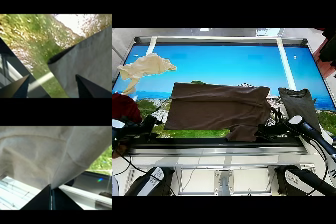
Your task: Fold the shirts.
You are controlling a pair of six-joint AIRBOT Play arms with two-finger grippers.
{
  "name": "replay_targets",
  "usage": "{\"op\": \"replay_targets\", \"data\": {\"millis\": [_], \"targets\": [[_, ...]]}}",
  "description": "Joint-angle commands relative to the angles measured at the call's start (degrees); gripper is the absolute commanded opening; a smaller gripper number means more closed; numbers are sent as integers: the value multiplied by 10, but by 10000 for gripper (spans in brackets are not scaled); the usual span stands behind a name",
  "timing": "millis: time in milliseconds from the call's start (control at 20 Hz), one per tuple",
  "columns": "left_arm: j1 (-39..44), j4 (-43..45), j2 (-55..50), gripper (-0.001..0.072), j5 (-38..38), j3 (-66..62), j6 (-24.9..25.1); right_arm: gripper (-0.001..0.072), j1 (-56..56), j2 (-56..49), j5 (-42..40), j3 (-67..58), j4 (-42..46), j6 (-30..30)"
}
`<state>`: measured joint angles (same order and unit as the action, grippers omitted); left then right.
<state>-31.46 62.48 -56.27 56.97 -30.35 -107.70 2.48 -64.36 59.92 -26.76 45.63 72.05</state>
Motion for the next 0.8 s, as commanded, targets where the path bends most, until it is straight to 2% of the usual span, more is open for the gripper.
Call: {"op": "replay_targets", "data": {"millis": [0,150,250,500,600,650,700,750], "targets": [[-13,-69,-36,576,10,2,56,29,0,0,-2,0,-1,-1],[-13,-91,-55,557,0,2,81,29,0,0,-2,0,-3,-1],[-13,-89,-70,484,-4,2,81,29,0,0,-2,0,-6,-1],[-13,-90,-84,481,-27,2,85,29,0,0,-3,0,-14,0],[-13,-97,-87,412,-38,2,85,29,0,0,-4,0,-18,0],[-13,-101,-88,401,-43,2,85,29,0,0,-4,0,-20,0],[-13,-103,-88,333,-47,2,85,29,0,0,-4,0,-24,-1],[-13,-104,-88,232,-49,2,85,29,0,0,-4,0,-27,-1]]}}
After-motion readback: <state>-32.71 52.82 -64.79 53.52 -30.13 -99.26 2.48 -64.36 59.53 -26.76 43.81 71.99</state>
